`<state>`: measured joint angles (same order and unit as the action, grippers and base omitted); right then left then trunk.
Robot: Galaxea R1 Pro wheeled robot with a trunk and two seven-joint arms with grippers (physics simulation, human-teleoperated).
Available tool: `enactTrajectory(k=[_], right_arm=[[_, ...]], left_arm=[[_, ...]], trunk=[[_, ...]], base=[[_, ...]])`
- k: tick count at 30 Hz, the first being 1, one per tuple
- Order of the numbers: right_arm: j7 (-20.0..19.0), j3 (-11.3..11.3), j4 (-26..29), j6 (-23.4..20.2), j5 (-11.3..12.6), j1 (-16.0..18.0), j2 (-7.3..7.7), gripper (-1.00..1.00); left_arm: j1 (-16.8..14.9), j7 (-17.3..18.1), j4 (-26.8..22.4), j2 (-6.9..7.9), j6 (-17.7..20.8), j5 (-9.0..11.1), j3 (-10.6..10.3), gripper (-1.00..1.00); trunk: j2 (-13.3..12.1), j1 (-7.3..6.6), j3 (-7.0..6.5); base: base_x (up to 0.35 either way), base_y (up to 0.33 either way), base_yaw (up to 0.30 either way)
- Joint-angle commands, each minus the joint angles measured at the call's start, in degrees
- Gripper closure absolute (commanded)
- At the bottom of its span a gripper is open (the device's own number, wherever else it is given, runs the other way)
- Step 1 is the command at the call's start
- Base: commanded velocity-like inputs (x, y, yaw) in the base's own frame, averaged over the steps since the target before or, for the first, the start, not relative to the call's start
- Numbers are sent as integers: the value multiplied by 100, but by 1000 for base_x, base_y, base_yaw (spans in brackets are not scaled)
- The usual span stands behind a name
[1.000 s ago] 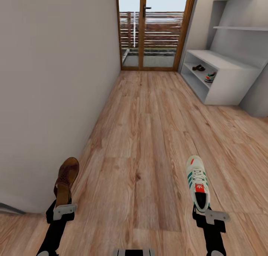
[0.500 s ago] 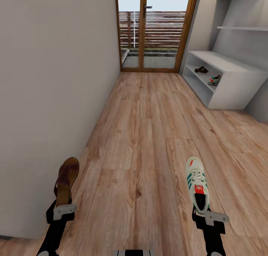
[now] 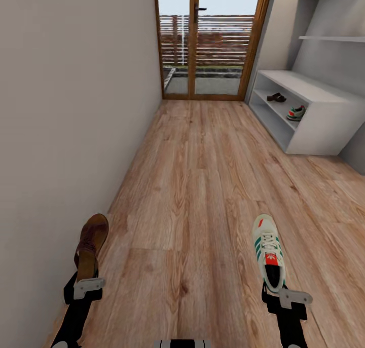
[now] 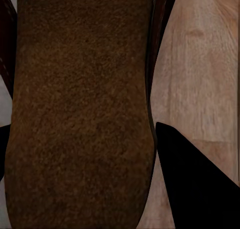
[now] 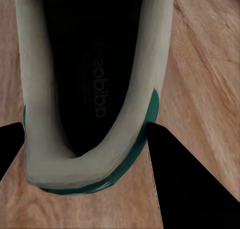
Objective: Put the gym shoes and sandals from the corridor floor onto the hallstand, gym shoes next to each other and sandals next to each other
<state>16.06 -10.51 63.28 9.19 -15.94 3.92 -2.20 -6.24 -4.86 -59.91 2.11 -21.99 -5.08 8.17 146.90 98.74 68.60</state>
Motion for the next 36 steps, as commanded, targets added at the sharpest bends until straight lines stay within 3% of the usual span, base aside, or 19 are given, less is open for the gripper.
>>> enactTrajectory(k=[1, 21, 36], right_arm=[[2, 0, 1, 3, 8, -1, 0, 100], [2, 4, -8, 3, 11, -7, 0, 100], [2, 5, -9, 3, 9, -19, 0, 100]], left_arm=[[0, -3, 0, -4, 1, -13, 0, 100], [0, 0, 1, -11, -3, -19, 0, 100], [-3, 11, 2, -9, -1, -19, 2, 100]], trunk=[[0, 0, 0], [0, 0, 0], [0, 0, 0]], base=[[316, -177, 0], [314, -188, 0], [325, -39, 0]])
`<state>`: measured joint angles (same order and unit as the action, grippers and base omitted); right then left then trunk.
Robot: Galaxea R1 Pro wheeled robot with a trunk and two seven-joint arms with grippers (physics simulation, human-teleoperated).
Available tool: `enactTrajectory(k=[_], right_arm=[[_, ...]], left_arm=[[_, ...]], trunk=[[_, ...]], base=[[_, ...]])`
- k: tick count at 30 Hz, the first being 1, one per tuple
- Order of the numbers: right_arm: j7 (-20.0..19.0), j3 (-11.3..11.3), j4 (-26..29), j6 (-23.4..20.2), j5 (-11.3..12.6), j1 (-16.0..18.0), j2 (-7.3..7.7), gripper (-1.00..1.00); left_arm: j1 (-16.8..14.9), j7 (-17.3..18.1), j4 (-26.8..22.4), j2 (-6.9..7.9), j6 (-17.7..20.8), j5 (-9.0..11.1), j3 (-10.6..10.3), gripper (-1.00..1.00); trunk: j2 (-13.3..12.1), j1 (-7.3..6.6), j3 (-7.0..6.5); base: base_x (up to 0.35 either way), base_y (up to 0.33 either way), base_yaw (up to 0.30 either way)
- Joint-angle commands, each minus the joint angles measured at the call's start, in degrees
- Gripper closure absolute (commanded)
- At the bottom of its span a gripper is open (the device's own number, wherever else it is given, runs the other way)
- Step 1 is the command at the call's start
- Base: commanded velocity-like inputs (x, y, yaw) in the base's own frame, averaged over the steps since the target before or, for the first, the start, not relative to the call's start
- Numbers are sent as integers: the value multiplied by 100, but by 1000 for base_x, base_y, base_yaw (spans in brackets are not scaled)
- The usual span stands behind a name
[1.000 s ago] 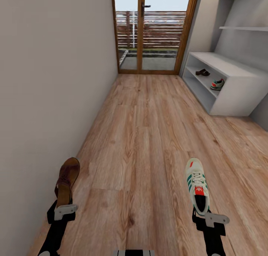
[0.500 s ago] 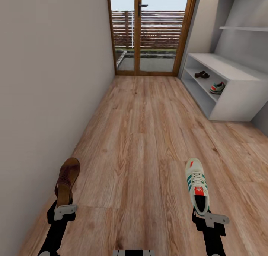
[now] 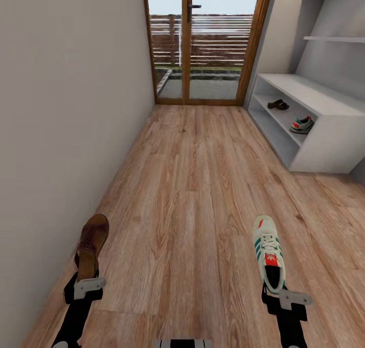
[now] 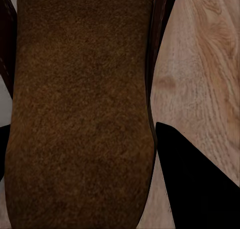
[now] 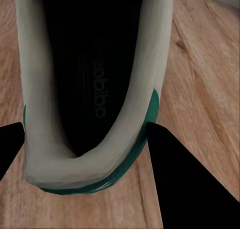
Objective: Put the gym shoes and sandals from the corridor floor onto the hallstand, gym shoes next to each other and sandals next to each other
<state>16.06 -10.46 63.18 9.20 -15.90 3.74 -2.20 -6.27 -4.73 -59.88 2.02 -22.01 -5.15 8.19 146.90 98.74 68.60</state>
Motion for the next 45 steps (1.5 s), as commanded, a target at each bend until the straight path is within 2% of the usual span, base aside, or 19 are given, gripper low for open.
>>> enactTrajectory(k=[1, 45], right_arm=[[2, 0, 1, 3, 3, 1, 0, 100], [2, 0, 4, 3, 18, -4, 0, 100]], left_arm=[[0, -2, 0, 0, 0, -12, 0, 100], [0, -5, 11, 0, 4, -12, 3, 100]], trunk=[[0, 0, 0], [0, 0, 0]], base=[[328, -6, 0], [328, -1, 0]])
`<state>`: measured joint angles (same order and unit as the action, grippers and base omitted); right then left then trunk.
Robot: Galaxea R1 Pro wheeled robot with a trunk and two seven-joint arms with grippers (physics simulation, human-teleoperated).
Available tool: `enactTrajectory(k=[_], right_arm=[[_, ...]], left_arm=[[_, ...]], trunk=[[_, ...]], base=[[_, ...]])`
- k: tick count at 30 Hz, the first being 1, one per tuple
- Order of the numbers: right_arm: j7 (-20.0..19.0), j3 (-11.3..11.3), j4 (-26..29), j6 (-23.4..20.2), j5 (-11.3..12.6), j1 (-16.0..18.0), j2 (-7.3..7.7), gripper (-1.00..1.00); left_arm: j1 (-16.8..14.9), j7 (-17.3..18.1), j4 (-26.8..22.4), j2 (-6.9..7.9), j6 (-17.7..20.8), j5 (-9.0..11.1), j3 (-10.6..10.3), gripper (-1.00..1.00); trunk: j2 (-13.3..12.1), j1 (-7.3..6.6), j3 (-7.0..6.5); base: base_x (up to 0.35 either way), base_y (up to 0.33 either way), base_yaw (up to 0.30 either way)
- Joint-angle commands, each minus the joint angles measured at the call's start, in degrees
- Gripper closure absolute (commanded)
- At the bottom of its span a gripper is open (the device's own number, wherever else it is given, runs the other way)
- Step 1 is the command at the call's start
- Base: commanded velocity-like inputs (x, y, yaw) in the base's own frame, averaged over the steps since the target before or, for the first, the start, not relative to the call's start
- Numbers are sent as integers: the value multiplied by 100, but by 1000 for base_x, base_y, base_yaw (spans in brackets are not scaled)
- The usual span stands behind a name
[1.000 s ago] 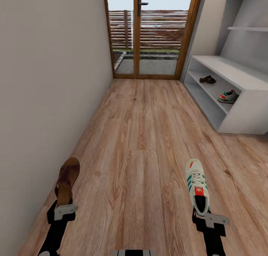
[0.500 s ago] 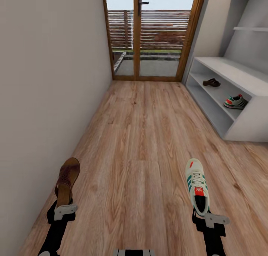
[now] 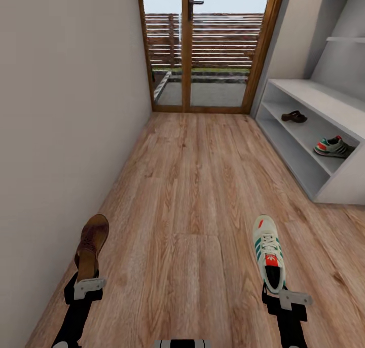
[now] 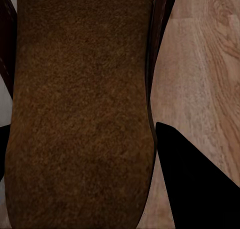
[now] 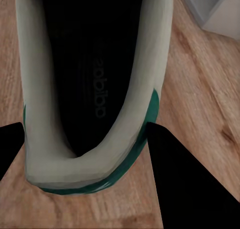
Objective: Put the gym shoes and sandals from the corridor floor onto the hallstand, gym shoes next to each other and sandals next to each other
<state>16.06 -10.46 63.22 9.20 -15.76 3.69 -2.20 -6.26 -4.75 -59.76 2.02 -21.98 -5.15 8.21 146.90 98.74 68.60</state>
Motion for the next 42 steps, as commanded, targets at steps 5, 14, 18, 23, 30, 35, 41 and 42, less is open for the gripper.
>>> enactTrajectory(k=[5, 14, 18, 23, 30, 35, 41, 42], right_arm=[[2, 0, 9, 3, 9, 0, 0, 100], [7, -32, 77, 3, 19, 0, 0, 100], [5, -46, 80, 3, 24, 0, 1, 100], [3, -51, 68, 3, 27, -5, 1, 100], [2, -40, 53, 3, 32, -8, 0, 100], [2, -32, 41, 3, 36, -8, -2, 100], [2, -31, 32, 3, 38, -8, 0, 100], [2, -31, 32, 3, 38, -8, 0, 100]], left_arm=[[1, -6, -1, 0, 1, -12, 2, 100], [2, -6, -1, 2, 0, -8, 5, 100], [0, -5, -1, 1, 0, -7, 5, 100], [1, -7, -1, 0, 1, -6, 5, 100], [2, -8, -1, 0, 1, -10, 5, 100], [2, -8, -1, 0, 1, -11, 5, 100], [2, -8, -1, 0, 1, -11, 5, 100], [2, -8, -1, 0, 1, -11, 5, 100]], trunk=[[0, 0, 0], [0, 0, 0], [0, 0, 0], [0, 0, 0], [0, 0, 0], [0, 0, 0], [0, 0, 0], [0, 0, 0]], base=[[328, 0, 0], [328, 0, 0], [328, 0, 0], [328, 0, 0], [328, 0, 0], [328, 0, 0], [328, 0, 0], [328, 0, 0]])
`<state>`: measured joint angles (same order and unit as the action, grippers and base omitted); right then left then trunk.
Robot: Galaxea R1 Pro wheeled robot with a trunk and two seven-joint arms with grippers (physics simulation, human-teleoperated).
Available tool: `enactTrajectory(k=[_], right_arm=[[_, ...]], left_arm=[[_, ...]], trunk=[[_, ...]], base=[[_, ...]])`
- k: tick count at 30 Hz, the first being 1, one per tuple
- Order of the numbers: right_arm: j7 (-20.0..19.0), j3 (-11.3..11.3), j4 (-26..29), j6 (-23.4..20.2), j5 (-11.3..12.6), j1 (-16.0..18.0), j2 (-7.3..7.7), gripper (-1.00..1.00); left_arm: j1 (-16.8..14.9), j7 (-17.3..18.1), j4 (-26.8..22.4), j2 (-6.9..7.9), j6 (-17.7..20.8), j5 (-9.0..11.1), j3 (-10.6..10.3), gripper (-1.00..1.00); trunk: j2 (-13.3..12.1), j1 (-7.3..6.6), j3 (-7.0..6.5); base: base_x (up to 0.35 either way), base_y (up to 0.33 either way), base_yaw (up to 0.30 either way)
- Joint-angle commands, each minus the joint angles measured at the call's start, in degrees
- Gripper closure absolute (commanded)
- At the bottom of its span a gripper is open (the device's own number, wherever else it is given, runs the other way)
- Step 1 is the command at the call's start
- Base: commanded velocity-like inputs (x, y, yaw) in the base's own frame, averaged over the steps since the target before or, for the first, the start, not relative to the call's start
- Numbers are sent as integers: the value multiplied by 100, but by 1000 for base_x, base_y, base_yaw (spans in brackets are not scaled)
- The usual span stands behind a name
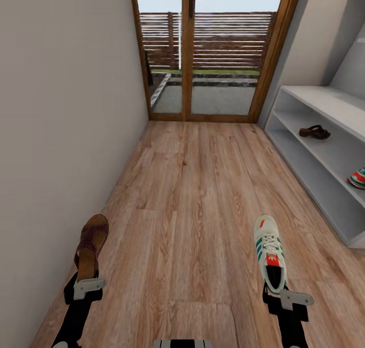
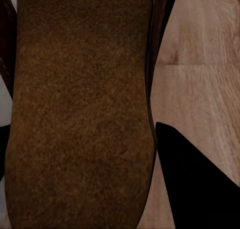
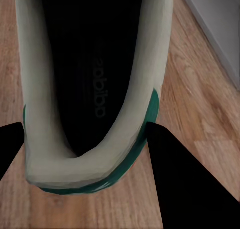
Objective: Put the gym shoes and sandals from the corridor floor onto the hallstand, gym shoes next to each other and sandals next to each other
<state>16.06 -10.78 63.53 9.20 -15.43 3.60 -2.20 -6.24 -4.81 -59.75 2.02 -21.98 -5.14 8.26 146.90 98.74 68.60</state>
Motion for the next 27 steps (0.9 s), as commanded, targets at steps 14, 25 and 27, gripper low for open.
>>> enactTrajectory(k=[14, 25, 27], right_arm=[[2, -3, -169, 3, -1, 0, 1, 100], [2, 2, -186, 6, -6, 0, -5, 100], [2, 4, -191, 5, -8, 0, -6, 100]], left_arm=[[0, -2, -1, 0, 0, -12, 0, 100], [-1, -2, -1, 0, 1, -6, 0, 100], [-2, -2, 2, 0, 1, -5, 0, 100]], trunk=[[0, 0, 0], [0, 0, 0], [0, 0, 0]], base=[[328, 0, 0], [328, 0, 0], [328, 0, 0]])
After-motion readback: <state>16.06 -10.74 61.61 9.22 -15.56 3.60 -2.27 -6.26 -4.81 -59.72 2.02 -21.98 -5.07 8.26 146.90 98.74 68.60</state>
